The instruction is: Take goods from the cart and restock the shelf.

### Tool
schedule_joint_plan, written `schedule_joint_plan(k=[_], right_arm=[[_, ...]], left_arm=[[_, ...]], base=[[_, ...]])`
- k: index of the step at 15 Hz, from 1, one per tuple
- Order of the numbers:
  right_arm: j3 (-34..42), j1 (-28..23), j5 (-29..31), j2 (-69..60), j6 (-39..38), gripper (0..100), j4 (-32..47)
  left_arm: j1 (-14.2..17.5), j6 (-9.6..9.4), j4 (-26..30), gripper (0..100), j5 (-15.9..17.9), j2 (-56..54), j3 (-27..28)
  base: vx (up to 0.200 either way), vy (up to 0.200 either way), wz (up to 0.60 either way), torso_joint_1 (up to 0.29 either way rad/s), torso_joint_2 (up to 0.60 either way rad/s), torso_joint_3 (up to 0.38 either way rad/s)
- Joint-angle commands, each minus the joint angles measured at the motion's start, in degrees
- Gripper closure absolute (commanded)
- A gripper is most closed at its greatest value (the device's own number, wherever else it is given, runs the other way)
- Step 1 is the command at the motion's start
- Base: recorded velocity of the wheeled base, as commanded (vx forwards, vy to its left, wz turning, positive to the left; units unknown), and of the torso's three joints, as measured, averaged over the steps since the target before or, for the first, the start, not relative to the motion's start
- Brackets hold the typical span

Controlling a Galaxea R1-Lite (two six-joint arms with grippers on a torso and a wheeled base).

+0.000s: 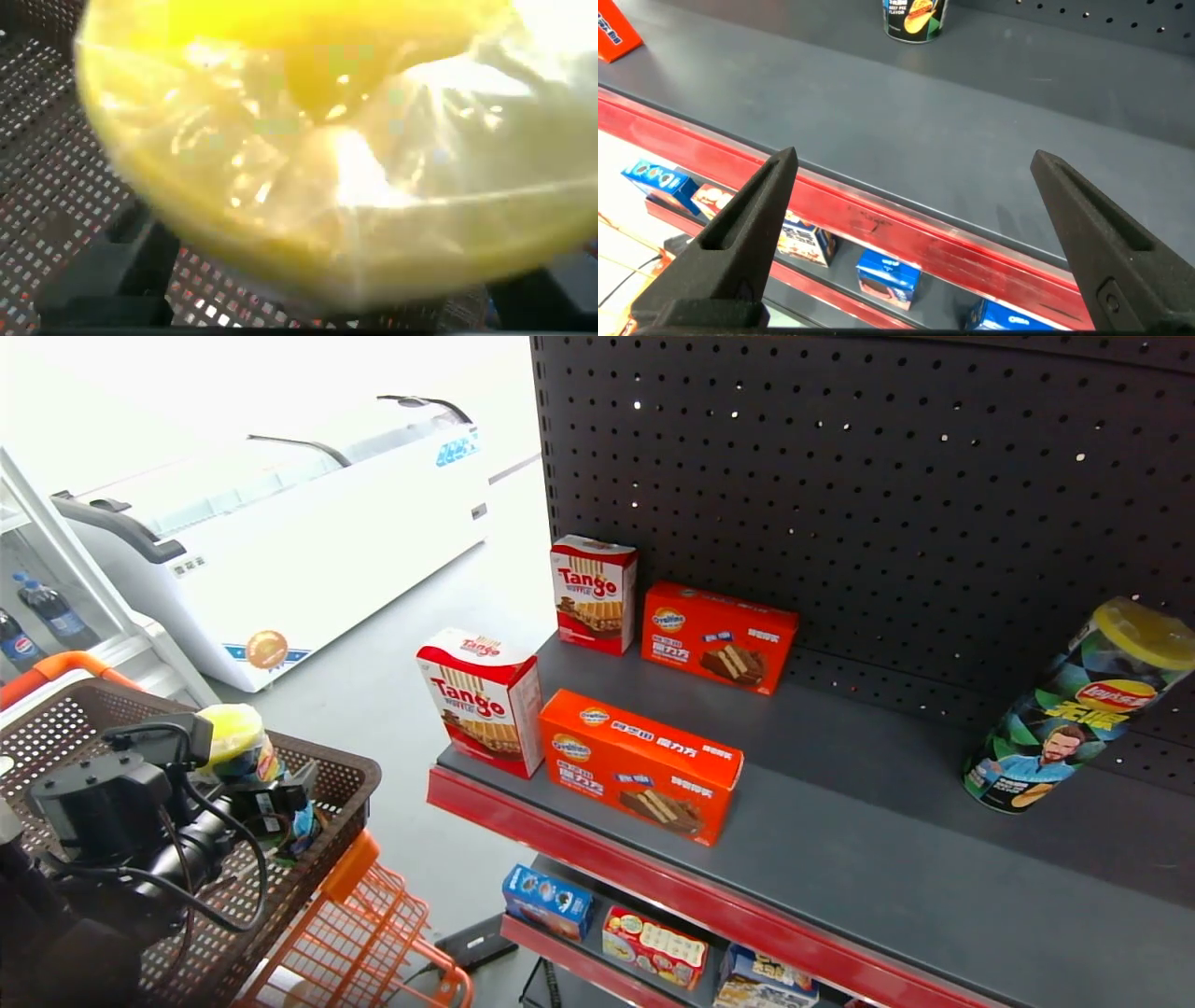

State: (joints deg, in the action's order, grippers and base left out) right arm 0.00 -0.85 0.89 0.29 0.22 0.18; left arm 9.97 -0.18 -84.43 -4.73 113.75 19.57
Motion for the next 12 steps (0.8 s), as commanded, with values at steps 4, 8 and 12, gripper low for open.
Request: schedule_joint_plan(k=[4, 8, 12], right_arm=[[0.00, -0.03, -0.01, -0.03, 0.04, 0, -0.01], [0.00, -0.03, -0.01, -0.03, 0.04, 0, -0.01], [0.00, -0.03, -0.01, -0.03, 0.04, 0, -0.01]], left_arm=[[0.14, -0.08, -3.72, 100, -0.02, 3.85, 2.49], [0.40, -0.26, -3.72, 100, -0.02, 3.94, 2.85], [0.22, -0.08, -3.81, 100, -0.10, 1.30, 4.78]], base=[[0.000, 0.000, 0.00, 0.000, 0.00, 0.000], [0.000, 0.000, 0.00, 0.000, 0.00, 0.000], [0.000, 0.000, 0.00, 0.000, 0.00, 0.000]])
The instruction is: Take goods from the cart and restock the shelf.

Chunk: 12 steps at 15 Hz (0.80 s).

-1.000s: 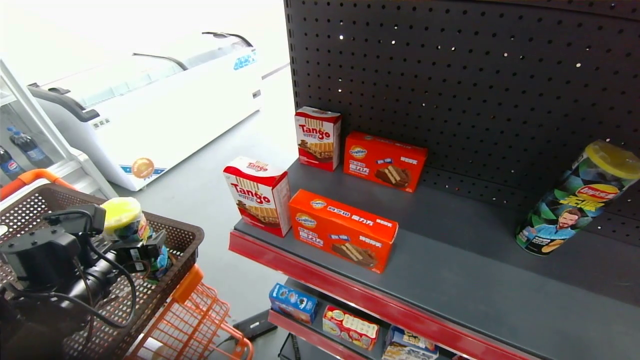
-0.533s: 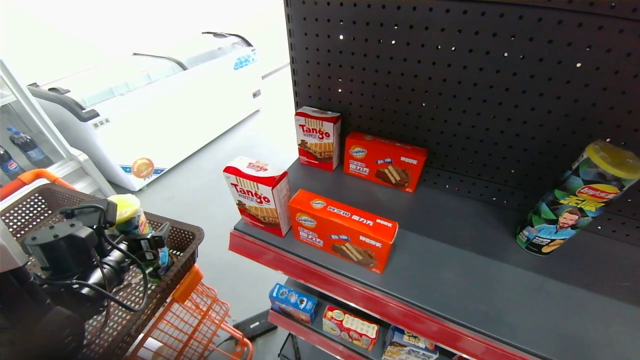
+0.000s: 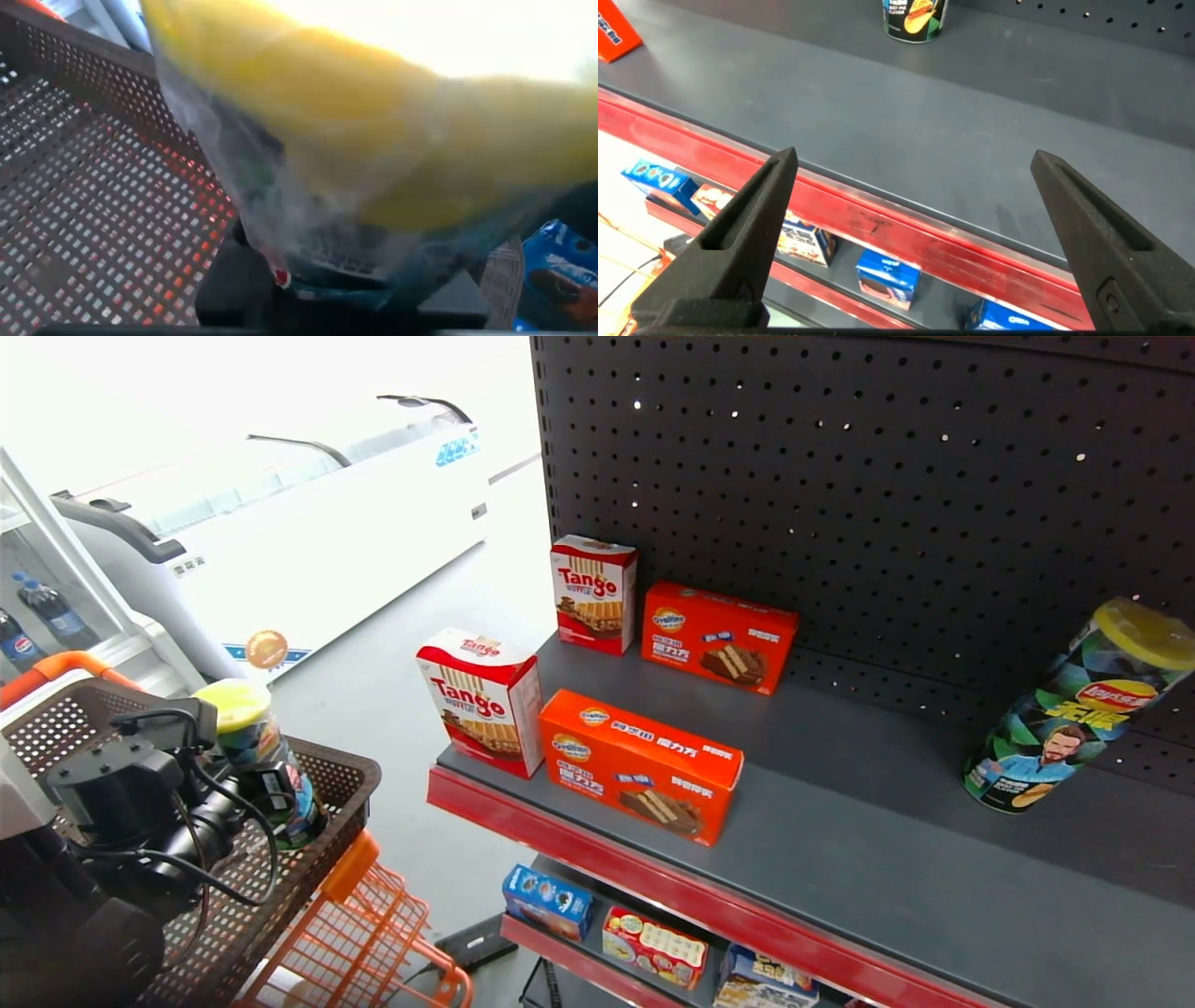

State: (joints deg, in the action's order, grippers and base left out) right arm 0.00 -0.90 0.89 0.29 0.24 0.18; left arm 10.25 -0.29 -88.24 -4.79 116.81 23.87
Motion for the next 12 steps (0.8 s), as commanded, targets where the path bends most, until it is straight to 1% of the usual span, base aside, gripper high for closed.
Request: schedule_joint_plan(k=[1, 2, 3, 4, 5, 7, 8, 9, 10, 11, 12], right_arm=[[0.00, 0.02, -0.01, -0.03, 0.02, 0, -0.01], [0.00, 0.02, -0.01, -0.03, 0.02, 0, -0.01], [0.00, 0.02, -0.01, -0.03, 0.02, 0, -0.01], [0.00, 0.02, -0.01, -0.03, 0.02, 0, -0.01], [0.00, 0.02, -0.01, -0.03, 0.02, 0, -0.01], [0.00, 0.02, -0.01, -0.03, 0.02, 0, -0.01], [0.00, 0.02, -0.01, -0.03, 0.02, 0, -0.01], [0.00, 0.02, -0.01, -0.03, 0.02, 0, -0.01], [0.00, 0.02, -0.01, -0.03, 0.02, 0, -0.01], [0.00, 0.02, -0.01, -0.03, 0.02, 0, -0.01], [0.00, 0.02, -0.01, 0.06, -0.07, 0, -0.01]], left_arm=[[-0.06, -0.32, 0.70, 100, 0.22, -5.19, 0.74], [-0.06, -0.59, 1.40, 100, 0.31, -7.03, 1.36], [-0.14, -0.85, 6.32, 100, 0.92, -12.04, 2.76], [-0.14, -0.94, 10.45, 100, 1.98, -15.74, 3.03], [-0.14, -1.03, 12.91, 100, 4.35, -20.04, 3.64], [-0.76, -1.03, 13.70, 100, 6.11, -23.38, 4.78], [-2.34, -1.03, 14.76, 100, 6.11, -25.58, 6.72], [-3.31, -1.11, 18.10, 100, 6.55, -26.81, 8.39], [-3.57, -1.03, 19.15, 100, 7.60, -27.78, 7.95], [-6.21, -0.85, 21.70, 100, 16.22, -34.46, 4.61], [-7.88, -0.76, 24.60, 100, 23.07, -36.48, 3.20]], base=[[0.000, 0.000, 0.00, 0.000, 0.00, 0.000], [0.000, 0.000, 0.00, 0.000, 0.00, 0.000], [0.000, 0.000, 0.00, 0.000, 0.00, 0.000], [0.000, 0.000, 0.00, 0.000, 0.00, 0.000], [0.000, 0.000, 0.00, 0.000, 0.00, 0.000], [0.000, 0.000, 0.00, 0.000, 0.00, 0.000], [0.000, 0.000, 0.00, 0.000, 0.00, 0.000], [0.000, 0.000, 0.00, 0.000, 0.00, 0.000], [0.000, 0.000, 0.00, 0.000, 0.00, 0.000], [0.000, 0.000, 0.00, 0.000, 0.00, 0.000], [0.000, 0.000, 0.00, 0.000, 0.00, 0.000]])
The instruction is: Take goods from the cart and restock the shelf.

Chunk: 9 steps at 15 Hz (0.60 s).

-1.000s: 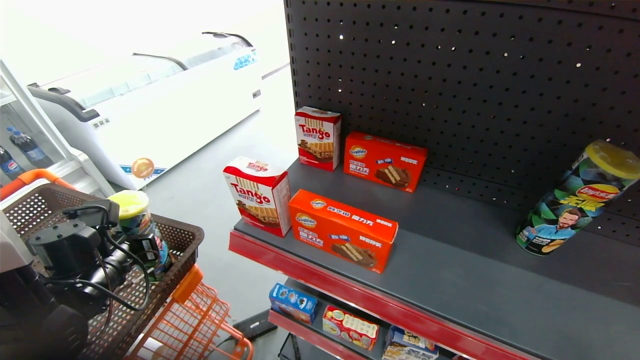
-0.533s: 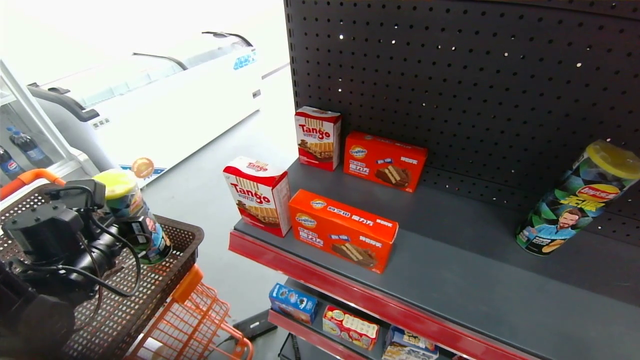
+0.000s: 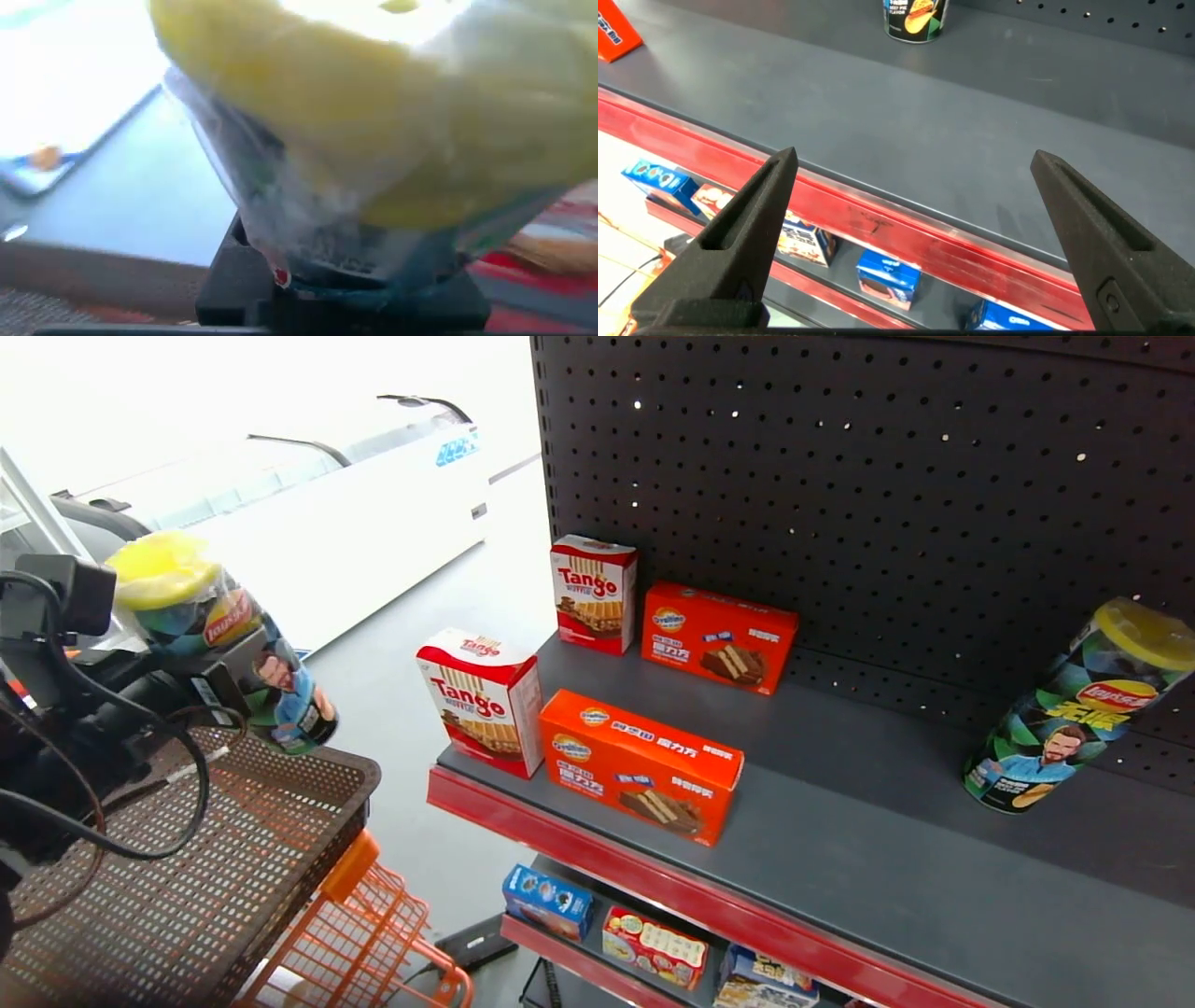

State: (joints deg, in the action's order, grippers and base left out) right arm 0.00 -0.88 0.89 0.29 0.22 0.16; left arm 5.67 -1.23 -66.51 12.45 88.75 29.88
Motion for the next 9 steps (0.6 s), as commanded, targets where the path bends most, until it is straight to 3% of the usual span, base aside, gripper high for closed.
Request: schedule_joint_plan(k=[1, 2, 3, 5, 6, 8, 9], right_arm=[[0.00, 0.00, -0.01, -0.03, 0.04, 0, 0.02], [0.00, 0.00, -0.01, 0.06, 0.04, 0, 0.02], [0.00, 0.00, -0.01, -0.03, 0.04, 0, 0.02], [0.00, 0.00, -0.01, -0.03, 0.04, 0, 0.02], [0.00, 0.00, -0.01, -0.03, -0.04, 0, 0.02], [0.00, 0.00, -0.01, -0.03, 0.04, 0, 0.02], [0.00, 0.00, -0.01, -0.03, 0.04, 0, 0.02]], left_arm=[[-3.56, 0.18, 4.64, 100, 8.56, -9.03, -3.07], [-4.00, 0.09, 7.45, 100, 11.99, -11.67, -3.16], [-5.05, 0.26, 9.03, 100, 13.31, -13.34, -3.25], [-7.69, 0.62, 11.84, 100, 14.80, -15.97, -3.78], [-9.71, 1.14, 15.45, 100, 17.08, -18.17, -3.86], [-9.98, 1.14, 16.59, 100, 17.70, -18.87, -3.86], [-11.56, 0.88, 20.90, 100, 19.11, -20.46, -4.74]], base=[[0.000, 0.000, 0.00, 0.000, 0.00, 0.000], [0.000, 0.000, 0.00, 0.000, 0.00, 0.000], [0.000, 0.000, 0.00, 0.000, 0.00, 0.000], [0.000, 0.000, 0.00, 0.000, 0.00, 0.000], [0.000, 0.000, 0.00, 0.000, 0.00, 0.000], [0.000, 0.000, 0.00, 0.000, 0.00, 0.000], [0.000, 0.000, 0.00, 0.000, 0.00, 0.000]])
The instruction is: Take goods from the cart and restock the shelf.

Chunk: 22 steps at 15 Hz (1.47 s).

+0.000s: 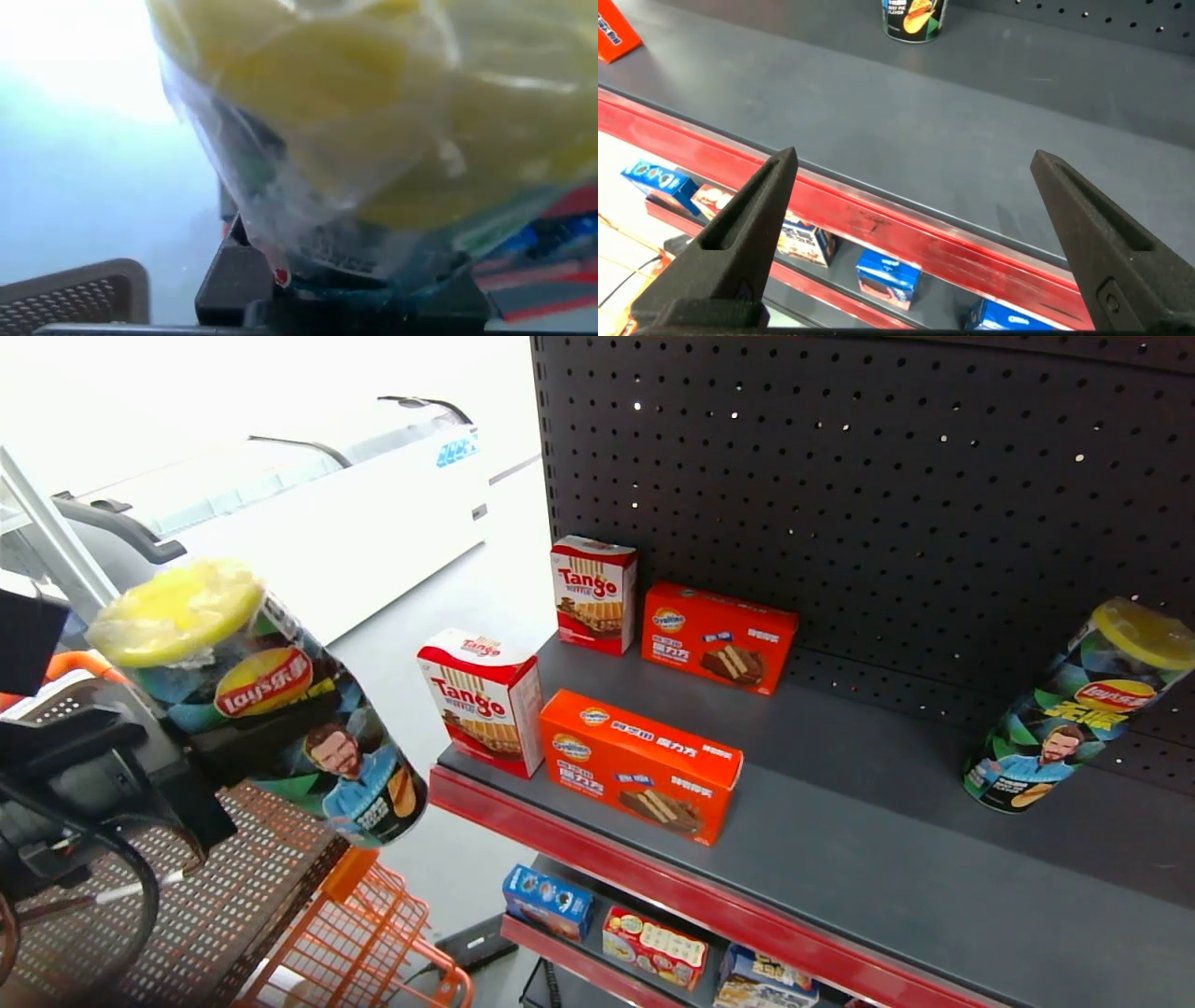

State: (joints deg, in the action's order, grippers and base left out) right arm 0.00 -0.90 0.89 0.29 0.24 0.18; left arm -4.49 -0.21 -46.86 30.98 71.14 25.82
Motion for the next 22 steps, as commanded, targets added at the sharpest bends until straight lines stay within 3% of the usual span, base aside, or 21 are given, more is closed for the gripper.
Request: schedule_joint_plan(k=[1, 3, 6, 9, 11, 18, 22], right_arm=[[0.00, 0.02, -0.01, -0.03, 0.02, 0, -0.01], [0.00, 0.02, -0.01, -0.03, 0.02, 0, -0.01], [0.00, 0.02, -0.01, -0.03, -0.07, 0, -0.01], [0.00, 0.02, -0.01, -0.03, 0.02, 0, -0.01], [0.00, 0.02, -0.01, -0.03, 0.02, 0, -0.01], [0.00, 0.02, -0.27, 0.06, 0.28, 0, -0.01], [0.00, 0.02, -0.27, 0.06, 0.20, 0, -0.01]], left_arm=[[-3.16, -0.32, 1.42, 100, 1.28, -2.85, -1.39], [-9.58, -0.14, 1.42, 100, 1.89, -3.03, -1.65], [-12.83, 0.12, 0.98, 100, 2.07, -2.85, -1.39], [-13.62, 0.03, 0.89, 100, 3.56, -2.85, -2.26], [-16.17, 0.03, 0.89, 100, 5.32, -3.29, -5.52], [-16.43, -0.06, 0.89, 100, 5.59, -3.20, -5.78], [-17.49, -0.32, 0.81, 100, 9.72, -3.12, -5.25]], base=[[0.000, 0.000, 0.00, 0.000, 0.00, 0.000], [0.000, 0.000, 0.00, 0.000, 0.00, 0.000], [0.000, 0.000, 0.00, 0.000, 0.00, 0.000], [0.000, 0.000, 0.00, 0.000, 0.00, 0.000], [0.000, 0.000, 0.00, 0.000, 0.00, 0.000], [0.000, 0.000, 0.00, 0.000, 0.00, 0.000], [0.000, 0.000, 0.00, 0.000, 0.00, 0.000]])
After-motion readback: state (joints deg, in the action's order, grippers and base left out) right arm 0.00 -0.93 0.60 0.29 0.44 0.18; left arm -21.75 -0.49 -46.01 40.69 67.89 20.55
